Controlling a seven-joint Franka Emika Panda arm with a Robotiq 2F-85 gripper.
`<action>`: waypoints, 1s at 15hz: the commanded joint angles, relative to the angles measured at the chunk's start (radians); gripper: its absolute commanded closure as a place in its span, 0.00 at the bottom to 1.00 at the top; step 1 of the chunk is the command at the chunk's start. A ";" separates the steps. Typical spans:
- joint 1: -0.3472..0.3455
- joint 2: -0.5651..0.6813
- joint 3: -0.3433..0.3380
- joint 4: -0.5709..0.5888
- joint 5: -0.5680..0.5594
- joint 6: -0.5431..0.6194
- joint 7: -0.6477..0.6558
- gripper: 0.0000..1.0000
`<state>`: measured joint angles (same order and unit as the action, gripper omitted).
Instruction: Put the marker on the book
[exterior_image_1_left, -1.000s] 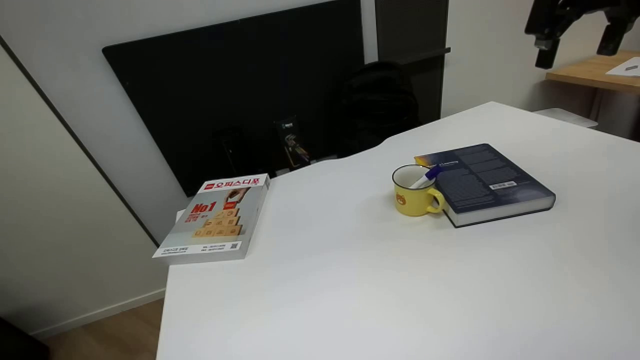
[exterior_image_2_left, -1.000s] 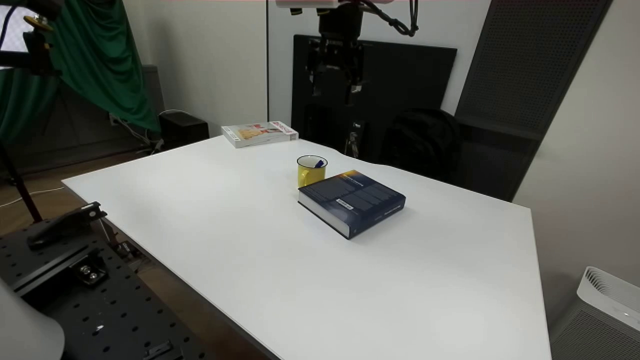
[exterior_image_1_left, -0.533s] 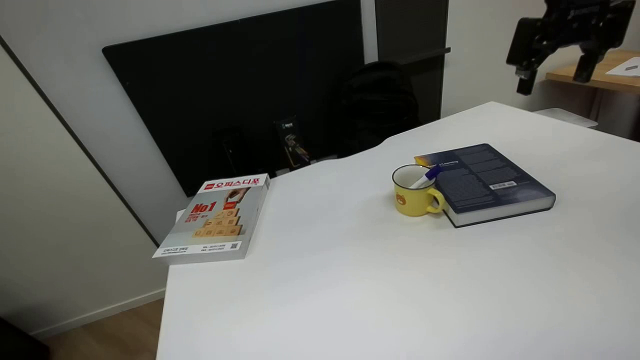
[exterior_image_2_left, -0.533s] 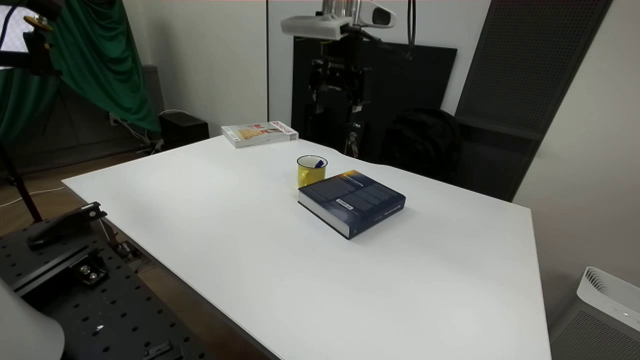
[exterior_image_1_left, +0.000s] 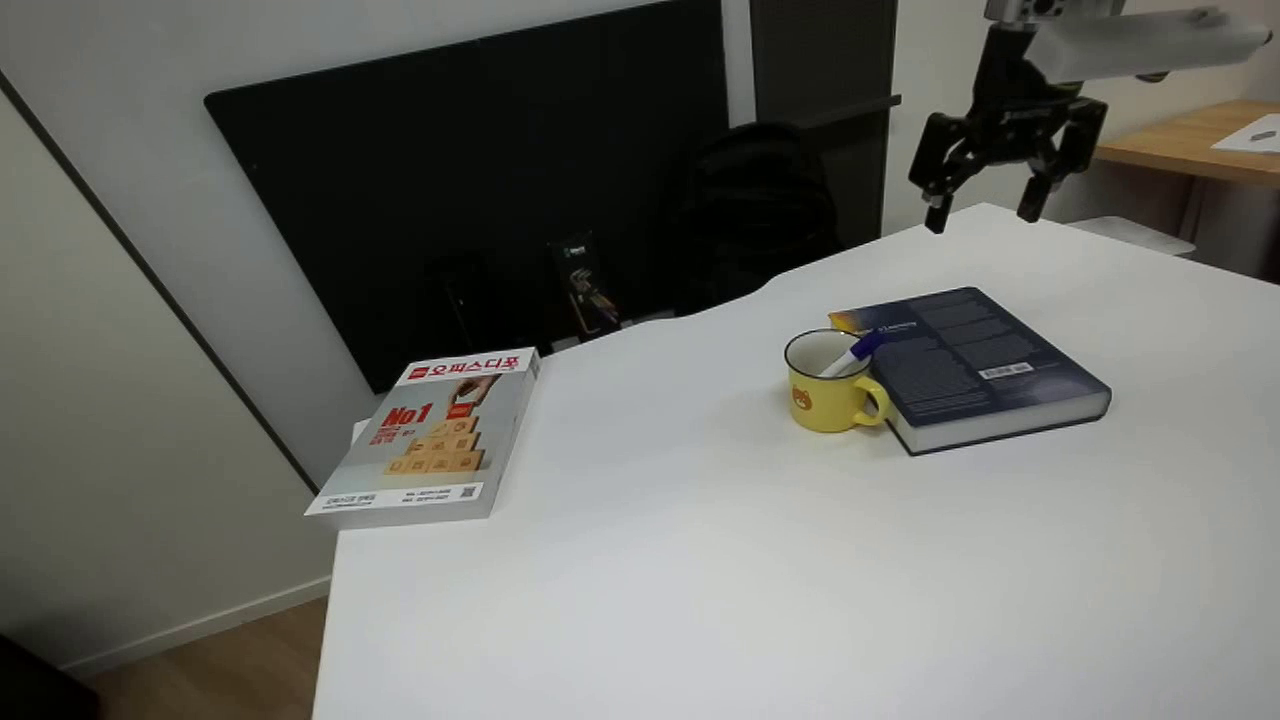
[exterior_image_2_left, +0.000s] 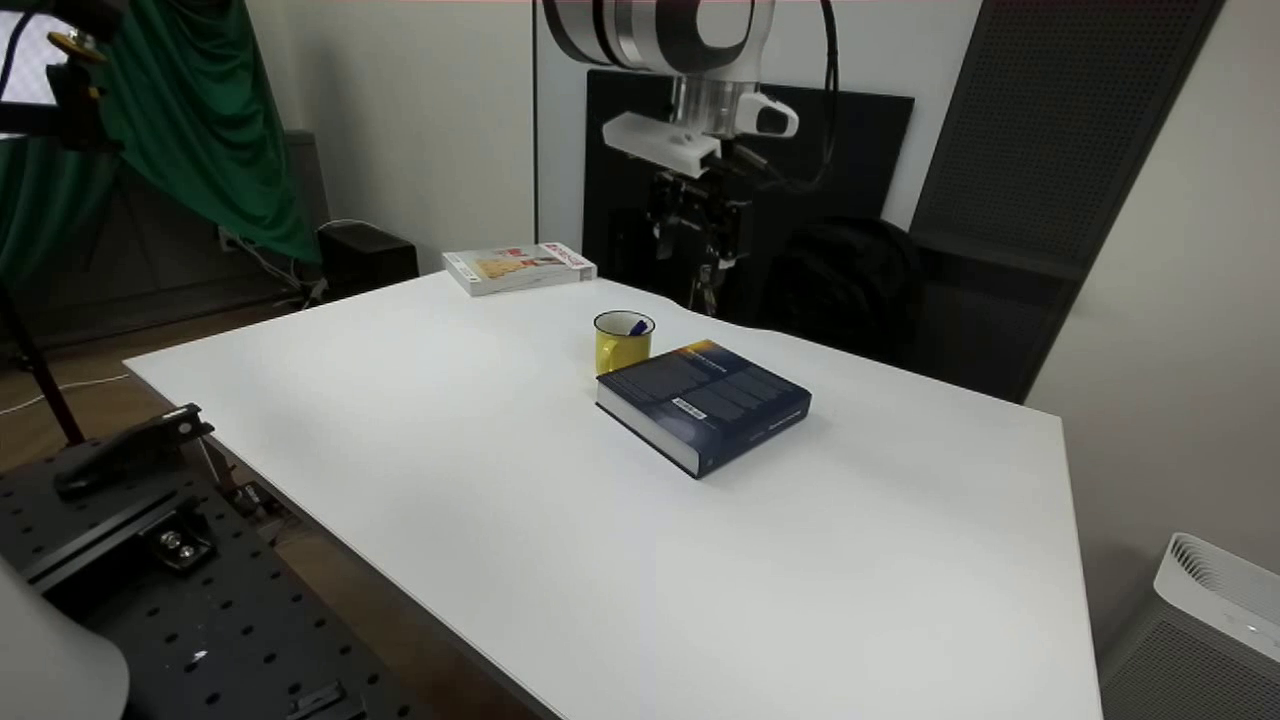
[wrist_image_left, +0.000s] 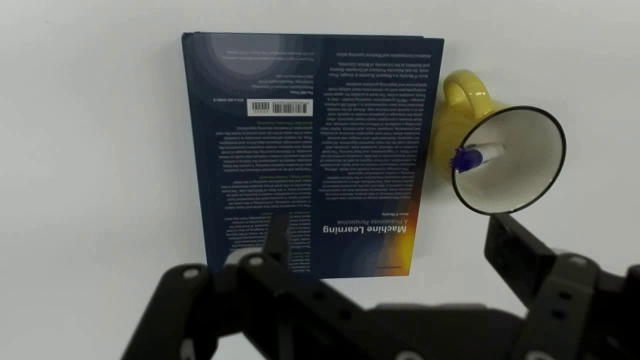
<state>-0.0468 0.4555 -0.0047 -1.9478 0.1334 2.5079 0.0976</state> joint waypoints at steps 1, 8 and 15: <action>-0.035 0.130 0.050 0.127 0.115 0.062 -0.028 0.00; -0.074 0.232 0.137 0.168 0.315 0.162 -0.007 0.00; -0.097 0.210 0.175 0.101 0.418 0.167 -0.027 0.00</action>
<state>-0.1122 0.6723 0.1390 -1.8268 0.5117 2.6607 0.0784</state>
